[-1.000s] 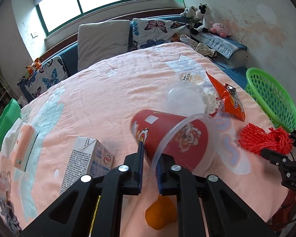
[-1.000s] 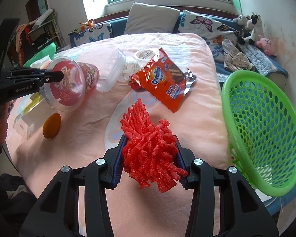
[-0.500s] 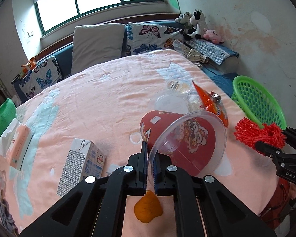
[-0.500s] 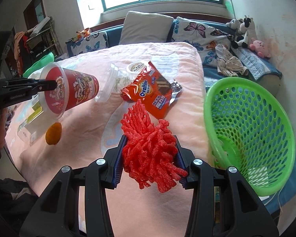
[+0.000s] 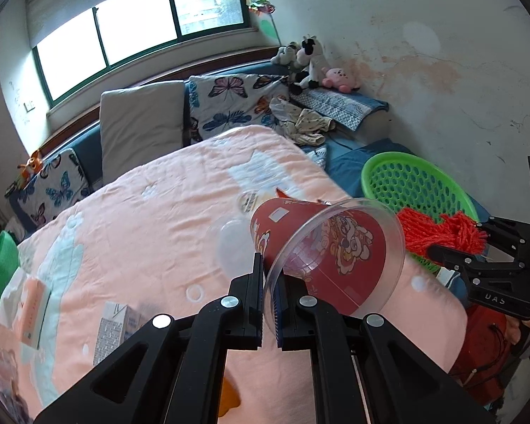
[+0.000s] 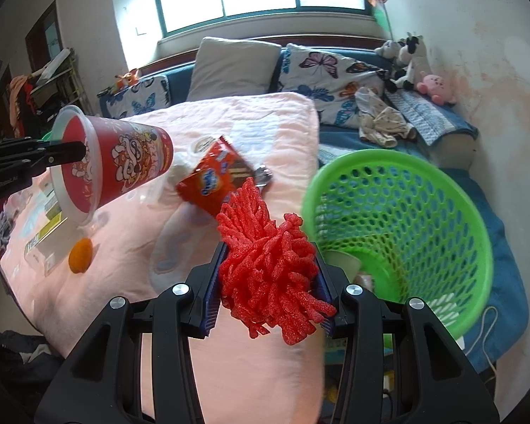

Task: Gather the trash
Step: 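Drop the red tassel into the basket with the right tool while the left tool drops the red cup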

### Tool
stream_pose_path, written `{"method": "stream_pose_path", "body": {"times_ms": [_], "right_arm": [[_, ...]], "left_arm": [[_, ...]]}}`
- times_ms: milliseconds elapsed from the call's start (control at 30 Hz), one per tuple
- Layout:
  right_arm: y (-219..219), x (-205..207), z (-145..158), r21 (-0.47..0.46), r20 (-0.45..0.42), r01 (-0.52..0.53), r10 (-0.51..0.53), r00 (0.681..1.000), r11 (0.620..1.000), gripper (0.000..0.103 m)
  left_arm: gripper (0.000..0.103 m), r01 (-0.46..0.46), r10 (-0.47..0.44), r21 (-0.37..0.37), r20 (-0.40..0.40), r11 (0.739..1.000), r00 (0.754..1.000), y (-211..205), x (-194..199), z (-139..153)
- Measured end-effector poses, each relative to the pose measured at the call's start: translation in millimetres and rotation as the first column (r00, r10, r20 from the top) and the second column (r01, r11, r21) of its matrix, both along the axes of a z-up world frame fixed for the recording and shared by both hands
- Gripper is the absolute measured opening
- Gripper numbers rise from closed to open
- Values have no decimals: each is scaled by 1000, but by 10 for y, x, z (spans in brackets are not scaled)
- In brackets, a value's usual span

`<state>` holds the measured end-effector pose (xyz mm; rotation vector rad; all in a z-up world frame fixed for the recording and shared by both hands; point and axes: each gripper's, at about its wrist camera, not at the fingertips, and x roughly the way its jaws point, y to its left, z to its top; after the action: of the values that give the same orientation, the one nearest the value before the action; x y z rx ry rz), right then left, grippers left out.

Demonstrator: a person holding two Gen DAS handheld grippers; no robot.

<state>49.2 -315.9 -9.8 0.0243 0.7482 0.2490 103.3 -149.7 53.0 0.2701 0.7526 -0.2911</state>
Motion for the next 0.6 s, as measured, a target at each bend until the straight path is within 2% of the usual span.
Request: {"method": "stream_pose_path", "body": {"times_ms": [367, 600], "right_arm": [[-568, -10, -48, -13, -3, 120, -120, 993, 993, 45], [-903, 31, -183, -15, -36, 189, -190, 981, 982, 45]], "left_arm": [[5, 103, -103, -38, 5, 994, 995, -591, 138, 131], [5, 145, -148, -75, -46, 987, 988, -925, 333, -24]]}}
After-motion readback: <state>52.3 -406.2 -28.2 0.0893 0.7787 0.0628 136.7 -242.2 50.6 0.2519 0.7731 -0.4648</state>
